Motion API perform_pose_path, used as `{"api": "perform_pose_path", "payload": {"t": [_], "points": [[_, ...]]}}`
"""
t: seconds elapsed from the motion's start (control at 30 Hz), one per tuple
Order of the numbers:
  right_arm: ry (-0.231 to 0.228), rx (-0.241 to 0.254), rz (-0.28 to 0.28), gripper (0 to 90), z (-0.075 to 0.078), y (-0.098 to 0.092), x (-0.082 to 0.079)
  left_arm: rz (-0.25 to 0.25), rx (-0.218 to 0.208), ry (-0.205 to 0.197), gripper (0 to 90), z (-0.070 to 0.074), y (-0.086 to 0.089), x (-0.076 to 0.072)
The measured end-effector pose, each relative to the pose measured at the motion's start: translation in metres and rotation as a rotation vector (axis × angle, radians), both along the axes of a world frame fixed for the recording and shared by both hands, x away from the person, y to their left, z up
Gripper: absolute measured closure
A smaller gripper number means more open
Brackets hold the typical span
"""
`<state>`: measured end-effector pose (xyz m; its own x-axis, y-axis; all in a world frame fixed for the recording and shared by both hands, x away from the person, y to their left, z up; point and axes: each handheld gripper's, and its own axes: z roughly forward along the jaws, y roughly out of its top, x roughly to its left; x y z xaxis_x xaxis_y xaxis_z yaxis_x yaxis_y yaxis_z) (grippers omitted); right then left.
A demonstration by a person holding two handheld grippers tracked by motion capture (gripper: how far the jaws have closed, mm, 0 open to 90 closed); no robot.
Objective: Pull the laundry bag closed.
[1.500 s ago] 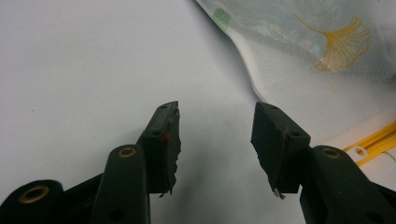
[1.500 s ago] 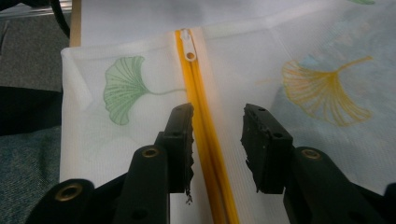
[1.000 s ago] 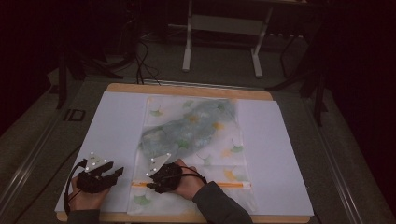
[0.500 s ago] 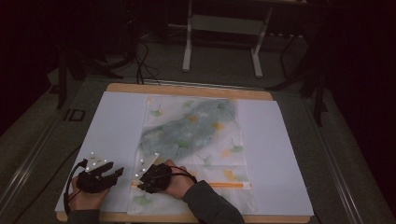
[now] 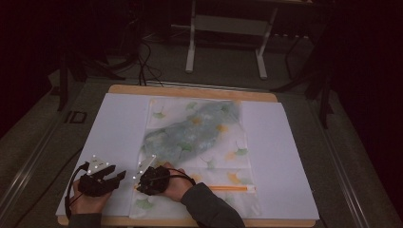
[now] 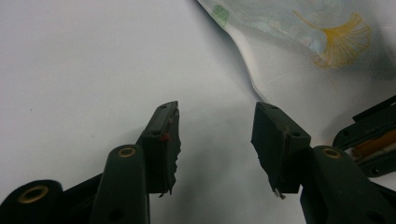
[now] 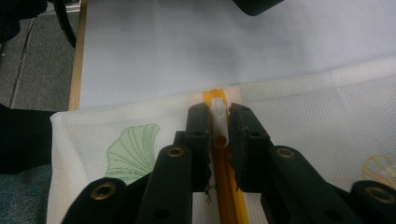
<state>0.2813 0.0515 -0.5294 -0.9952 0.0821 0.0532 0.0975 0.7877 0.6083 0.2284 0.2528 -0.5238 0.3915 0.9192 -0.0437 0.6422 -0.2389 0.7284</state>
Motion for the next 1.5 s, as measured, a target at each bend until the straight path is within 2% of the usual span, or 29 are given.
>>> {"api": "perform_pose_path", "payload": {"t": [0.13,0.37,0.77,0.93,1.3,1.4,1.43,1.5], "points": [[0.017,-0.002,-0.008,82.6,0.000,-0.001,0.003,0.000,-0.004,0.002,51.7,0.000,0.000,0.000],[-0.012,-0.027,0.014,83.8,0.003,0.000,0.001,-0.010,-0.005,0.014,51.7,0.000,-0.001,-0.002],[-0.031,-0.019,0.026,84.1,0.010,-0.005,-0.002,-0.048,-0.030,0.039,54.3,0.004,-0.007,-0.015],[-0.032,-0.020,0.021,84.1,0.010,-0.006,-0.002,-0.083,-0.036,0.058,54.9,0.005,-0.012,-0.020],[-0.038,-0.013,0.013,84.2,0.011,-0.008,-0.002,-0.164,-0.101,0.100,57.2,0.004,-0.023,-0.029],[-0.041,-0.014,0.015,84.2,0.012,-0.008,-0.002,-0.169,-0.101,0.102,57.8,0.004,-0.023,-0.029],[-0.043,-0.015,0.014,84.2,0.013,-0.009,-0.002,-0.192,-0.108,0.116,58.3,0.003,-0.026,-0.028],[-0.046,-0.013,0.013,84.2,0.013,-0.008,-0.002,-0.196,-0.111,0.133,58.7,0.002,-0.029,-0.027]]}}
